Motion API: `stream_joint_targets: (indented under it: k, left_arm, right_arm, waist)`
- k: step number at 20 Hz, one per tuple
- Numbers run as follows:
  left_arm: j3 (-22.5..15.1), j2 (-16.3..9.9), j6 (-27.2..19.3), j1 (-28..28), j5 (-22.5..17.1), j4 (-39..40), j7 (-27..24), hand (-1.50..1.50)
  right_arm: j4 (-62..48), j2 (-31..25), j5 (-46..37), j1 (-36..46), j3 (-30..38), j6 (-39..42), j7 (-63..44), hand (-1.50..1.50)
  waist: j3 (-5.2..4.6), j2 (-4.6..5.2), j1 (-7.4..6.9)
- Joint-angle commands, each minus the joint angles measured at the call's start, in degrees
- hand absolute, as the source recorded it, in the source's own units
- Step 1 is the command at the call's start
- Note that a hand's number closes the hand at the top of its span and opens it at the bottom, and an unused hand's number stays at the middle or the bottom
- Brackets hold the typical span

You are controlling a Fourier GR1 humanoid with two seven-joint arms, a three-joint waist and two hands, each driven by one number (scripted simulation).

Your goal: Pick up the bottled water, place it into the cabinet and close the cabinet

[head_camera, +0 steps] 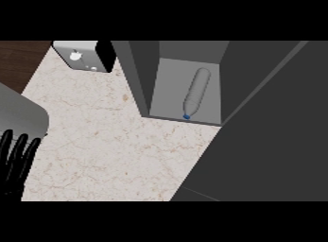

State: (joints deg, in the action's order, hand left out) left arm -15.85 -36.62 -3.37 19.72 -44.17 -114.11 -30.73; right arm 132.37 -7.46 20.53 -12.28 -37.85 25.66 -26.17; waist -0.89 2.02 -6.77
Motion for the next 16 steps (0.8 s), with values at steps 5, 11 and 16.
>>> stream_joint_targets:
  k: [5, 11, 16]
  left_arm:
    - [0.8, -0.4, 0.9, 0.8, -0.7, -0.4, -0.2, -1.50]
    - [0.6, -0.4, 2.0, 0.6, -1.6, -0.2, 0.4, -1.50]
    - [1.2, -0.6, 2.7, -0.6, -1.0, 1.5, 0.2, -1.50]
  right_arm:
    - [-7.1, 7.1, -1.4, 4.1, 10.6, -15.6, 2.4, 1.50]
    - [-16.9, 7.2, 0.1, 15.8, 17.0, -23.6, 3.9, 1.50]
    - [-29.2, 7.4, 2.0, 31.8, 20.8, -33.9, 3.3, 1.50]
  waist:
    - [0.34, 0.61, 0.51]
    - [0.51, 0.40, -1.42]
    - [0.61, 0.17, -1.70]
